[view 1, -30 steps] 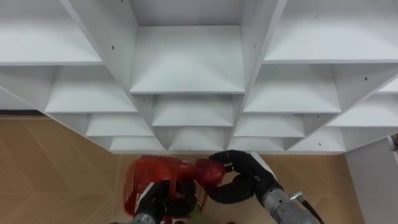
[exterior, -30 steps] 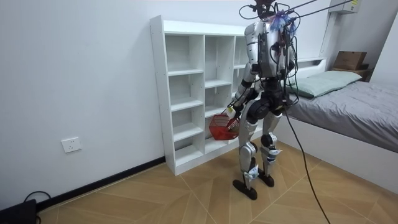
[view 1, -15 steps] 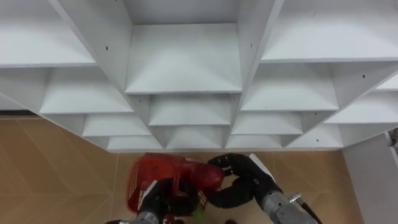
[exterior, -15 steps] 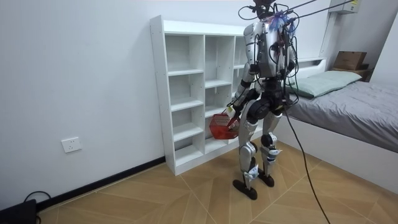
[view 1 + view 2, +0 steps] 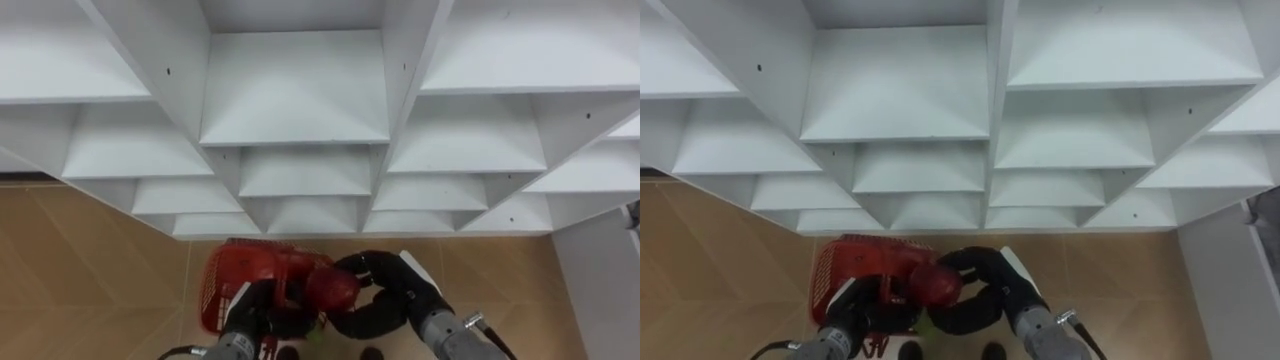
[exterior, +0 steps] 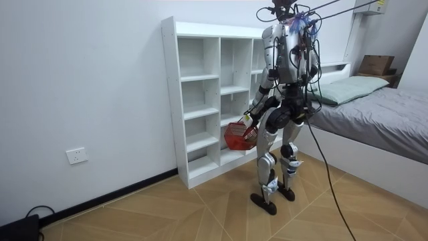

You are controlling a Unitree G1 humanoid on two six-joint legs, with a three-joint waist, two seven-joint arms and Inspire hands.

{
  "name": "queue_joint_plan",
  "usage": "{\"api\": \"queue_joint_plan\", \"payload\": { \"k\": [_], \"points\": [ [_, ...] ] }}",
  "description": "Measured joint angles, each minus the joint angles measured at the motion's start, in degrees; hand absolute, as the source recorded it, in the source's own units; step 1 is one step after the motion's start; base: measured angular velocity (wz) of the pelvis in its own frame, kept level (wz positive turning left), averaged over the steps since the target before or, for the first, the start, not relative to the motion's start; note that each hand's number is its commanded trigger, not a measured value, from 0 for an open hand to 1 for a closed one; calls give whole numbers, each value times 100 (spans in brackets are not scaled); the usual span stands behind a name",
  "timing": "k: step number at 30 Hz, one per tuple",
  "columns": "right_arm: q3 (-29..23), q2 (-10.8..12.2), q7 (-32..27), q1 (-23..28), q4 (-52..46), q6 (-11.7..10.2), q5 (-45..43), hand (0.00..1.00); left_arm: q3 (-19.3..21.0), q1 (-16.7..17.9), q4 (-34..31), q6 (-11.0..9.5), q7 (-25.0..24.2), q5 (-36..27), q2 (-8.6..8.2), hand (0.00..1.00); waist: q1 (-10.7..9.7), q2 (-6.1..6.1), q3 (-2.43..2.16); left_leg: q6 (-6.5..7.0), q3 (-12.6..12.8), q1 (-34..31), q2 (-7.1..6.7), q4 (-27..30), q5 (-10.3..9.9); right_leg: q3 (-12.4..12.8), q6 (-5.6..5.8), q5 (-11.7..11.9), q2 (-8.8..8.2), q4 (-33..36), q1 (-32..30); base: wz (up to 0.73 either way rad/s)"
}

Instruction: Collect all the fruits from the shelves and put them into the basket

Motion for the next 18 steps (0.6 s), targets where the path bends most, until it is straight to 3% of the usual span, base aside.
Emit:
{"api": "queue_joint_plan", "payload": {
  "k": [17,18],
  "points": [
    [7,15,7,-13,87,75,-279,100,-84,22,-20,2,-123,0,21,100,-6,-3,-1,0,13,-81,-3,37,0,17,-1,-2,4,32,-94,0],
    [10,18,8,-13,87,75,-298,89,-91,24,-20,2,-124,1,47,100,-1,-4,0,0,19,-82,-3,36,0,19,-1,-2,4,36,-100,0]
  ]
}}
